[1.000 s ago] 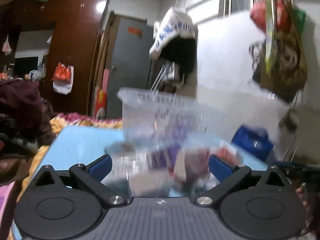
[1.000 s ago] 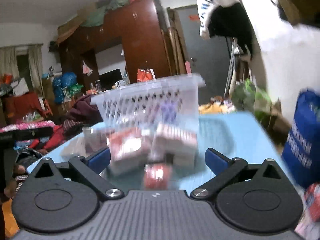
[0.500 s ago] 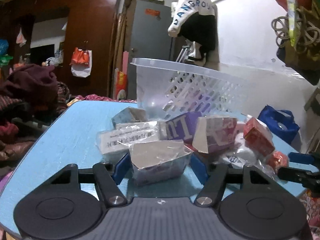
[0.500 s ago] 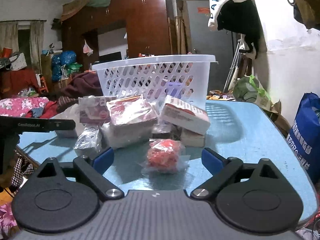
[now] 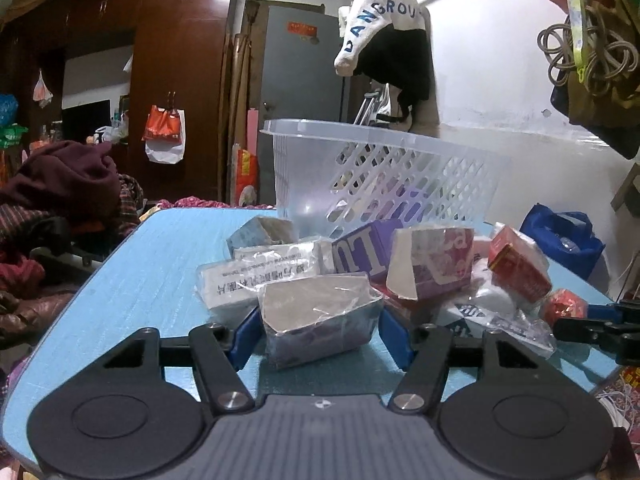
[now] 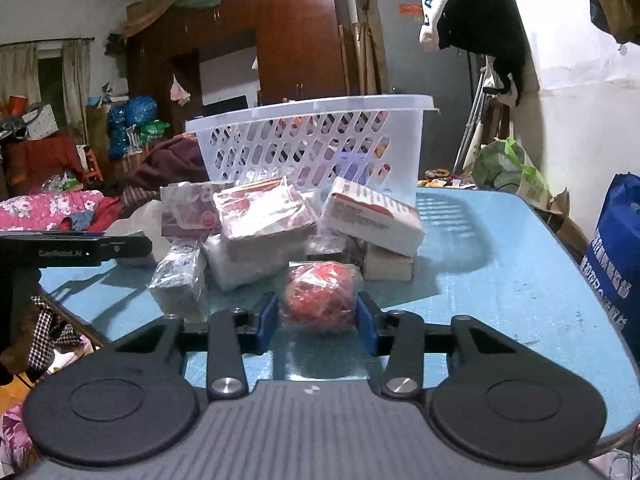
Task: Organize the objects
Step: 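Grasp the silver foil box with the left tool while the right grasps the red mesh bag, then carry both items over the basket and open both tools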
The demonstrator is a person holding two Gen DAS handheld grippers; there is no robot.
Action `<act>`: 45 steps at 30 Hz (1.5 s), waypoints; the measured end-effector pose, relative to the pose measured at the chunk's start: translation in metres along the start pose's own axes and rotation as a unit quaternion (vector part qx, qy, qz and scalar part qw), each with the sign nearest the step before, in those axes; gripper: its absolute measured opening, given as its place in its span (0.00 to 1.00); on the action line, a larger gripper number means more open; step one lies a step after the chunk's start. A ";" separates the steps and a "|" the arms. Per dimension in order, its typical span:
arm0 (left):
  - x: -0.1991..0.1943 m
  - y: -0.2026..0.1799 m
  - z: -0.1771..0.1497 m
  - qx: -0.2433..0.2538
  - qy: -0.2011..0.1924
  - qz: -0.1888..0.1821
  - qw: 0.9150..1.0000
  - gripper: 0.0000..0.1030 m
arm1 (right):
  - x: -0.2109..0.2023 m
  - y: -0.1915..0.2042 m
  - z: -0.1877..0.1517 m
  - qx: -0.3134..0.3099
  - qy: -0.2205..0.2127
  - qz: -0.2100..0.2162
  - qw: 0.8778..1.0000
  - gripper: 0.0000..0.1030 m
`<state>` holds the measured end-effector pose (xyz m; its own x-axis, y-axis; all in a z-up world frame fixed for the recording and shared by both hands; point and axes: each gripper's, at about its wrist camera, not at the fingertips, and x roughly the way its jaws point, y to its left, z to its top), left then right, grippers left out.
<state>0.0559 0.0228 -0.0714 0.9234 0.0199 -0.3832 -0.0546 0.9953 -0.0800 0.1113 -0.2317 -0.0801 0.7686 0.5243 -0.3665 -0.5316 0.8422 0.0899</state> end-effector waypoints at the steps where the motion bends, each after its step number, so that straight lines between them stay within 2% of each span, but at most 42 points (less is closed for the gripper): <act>1: -0.002 -0.001 0.001 0.001 -0.003 -0.001 1.000 0.65 | -0.002 -0.001 0.001 0.001 -0.002 0.000 1.000 0.44; 11: -0.020 0.001 0.007 0.001 -0.029 -0.014 0.999 0.65 | -0.022 -0.008 0.012 0.014 -0.031 -0.004 0.999 0.44; 16: -0.032 0.008 0.020 -0.008 -0.058 -0.033 0.998 0.65 | -0.031 -0.011 0.025 0.019 -0.053 -0.002 0.998 0.44; 21: -0.035 0.009 0.058 -0.004 -0.088 -0.061 0.994 0.65 | -0.034 -0.007 0.060 0.013 -0.089 0.011 0.996 0.44; 25: -0.012 -0.002 0.116 0.009 -0.094 -0.081 0.992 0.65 | -0.018 0.004 0.120 -0.015 -0.119 0.026 0.992 0.44; 28: 0.029 -0.009 0.156 0.008 -0.062 -0.083 0.995 0.65 | 0.015 0.009 0.167 -0.030 -0.106 0.020 0.994 0.44; 29: 0.045 -0.010 0.164 0.003 -0.045 -0.086 0.995 0.65 | 0.032 0.007 0.181 -0.030 -0.090 0.027 0.995 0.43; 31: 0.082 -0.012 0.174 0.000 0.001 -0.091 0.996 0.65 | 0.066 0.005 0.197 -0.037 -0.055 0.004 0.998 0.43; 32: 0.096 -0.012 0.175 -0.005 0.011 -0.087 0.996 0.66 | 0.079 0.003 0.200 -0.038 -0.041 -0.005 0.998 0.44; 34: 0.115 -0.013 0.176 -0.002 0.032 -0.084 0.996 0.71 | 0.102 -0.005 0.202 -0.026 -0.015 -0.005 1.000 0.52; 35: 0.121 -0.012 0.176 -0.009 0.041 -0.086 0.995 0.74 | 0.107 -0.008 0.201 -0.015 -0.011 -0.006 1.000 0.66; 36: 0.123 -0.011 0.176 -0.015 0.042 -0.087 0.995 0.76 | 0.108 -0.010 0.200 -0.007 -0.011 -0.011 1.000 0.75; 37: 0.121 -0.009 0.176 -0.019 0.039 -0.088 0.995 0.77 | 0.103 -0.011 0.198 -0.003 -0.022 -0.014 1.000 0.88; 38: 0.116 -0.007 0.175 -0.021 0.033 -0.090 0.995 0.79 | 0.095 -0.012 0.196 -0.002 -0.038 -0.014 0.999 0.96; 39: 0.109 -0.005 0.174 -0.018 0.024 -0.095 0.995 0.82 | 0.084 -0.012 0.192 -0.001 -0.052 -0.012 0.999 1.00; 42: 0.073 0.002 0.159 -0.011 -0.006 -0.082 0.997 0.85 | 0.050 -0.008 0.168 0.008 -0.067 0.010 0.998 1.00; 45: 0.023 0.014 0.109 0.014 -0.036 -0.089 0.995 0.93 | 0.023 -0.001 0.119 0.001 -0.061 0.027 0.998 1.00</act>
<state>0.1177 0.0480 0.0192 0.9427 -0.1514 -0.2973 0.1219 0.9858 -0.1155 0.1724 -0.2057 0.0212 0.7770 0.5796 -0.2456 -0.5721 0.8130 0.1083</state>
